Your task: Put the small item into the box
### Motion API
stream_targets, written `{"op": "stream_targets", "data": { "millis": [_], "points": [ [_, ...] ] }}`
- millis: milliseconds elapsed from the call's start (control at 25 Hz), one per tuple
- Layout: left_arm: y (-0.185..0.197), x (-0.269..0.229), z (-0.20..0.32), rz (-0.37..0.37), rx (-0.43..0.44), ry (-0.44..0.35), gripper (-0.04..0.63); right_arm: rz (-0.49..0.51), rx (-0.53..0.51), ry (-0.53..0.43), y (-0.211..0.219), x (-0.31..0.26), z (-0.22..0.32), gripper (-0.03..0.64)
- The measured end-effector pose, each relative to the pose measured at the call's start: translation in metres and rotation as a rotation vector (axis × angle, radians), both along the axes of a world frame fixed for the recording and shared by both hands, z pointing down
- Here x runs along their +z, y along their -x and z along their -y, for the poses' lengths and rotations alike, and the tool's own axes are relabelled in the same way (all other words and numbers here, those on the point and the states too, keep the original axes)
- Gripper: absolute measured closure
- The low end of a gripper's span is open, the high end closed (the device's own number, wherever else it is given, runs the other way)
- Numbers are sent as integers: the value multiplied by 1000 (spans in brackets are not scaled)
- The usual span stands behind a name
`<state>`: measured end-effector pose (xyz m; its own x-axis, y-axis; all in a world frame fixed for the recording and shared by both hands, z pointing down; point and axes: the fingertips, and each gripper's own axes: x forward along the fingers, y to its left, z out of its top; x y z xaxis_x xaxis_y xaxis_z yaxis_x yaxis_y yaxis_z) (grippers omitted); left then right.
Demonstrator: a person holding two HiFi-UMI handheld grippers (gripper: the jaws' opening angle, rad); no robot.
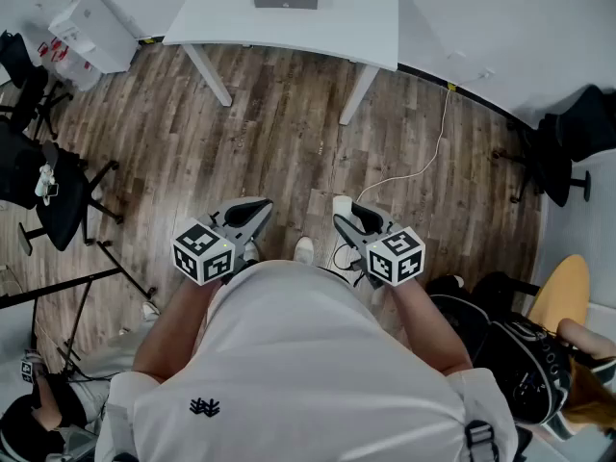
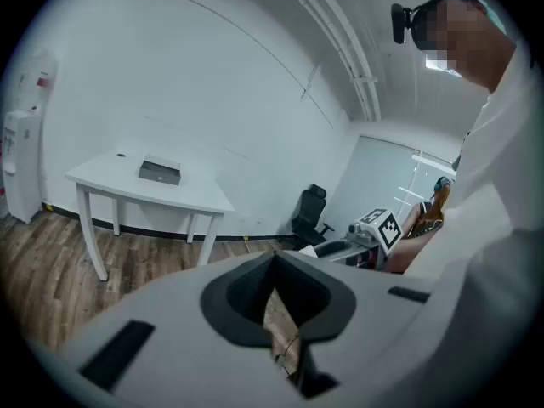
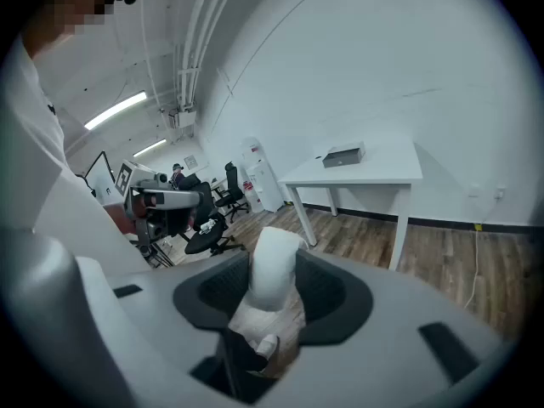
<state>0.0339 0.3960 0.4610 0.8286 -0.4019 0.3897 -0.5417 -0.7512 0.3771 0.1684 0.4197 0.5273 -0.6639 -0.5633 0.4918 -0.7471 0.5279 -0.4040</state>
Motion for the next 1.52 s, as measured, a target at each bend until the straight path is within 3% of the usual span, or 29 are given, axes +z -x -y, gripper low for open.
{"op": "stream_targets", "data": {
  "millis": [400,800,1000,1200,1360,1520],
  "points": [
    [-15,0,0,33,12,-1,589,6,-15,32,-9,10,1,442],
    [-3,6,38,44,14,5,589,47,5,71,-3,15,50,440],
    [-1,13,84,22,73,-5,589,17,61,93,2,19,87,440],
    [5,-7,165,-27,113,-53,589,-36,127,110,3,8,148,440],
    [34,-20,214,-30,125,-96,589,-56,135,98,25,-2,201,440],
    [72,-18,249,-34,92,-79,589,-67,122,85,54,-10,250,440]
  ]
}}
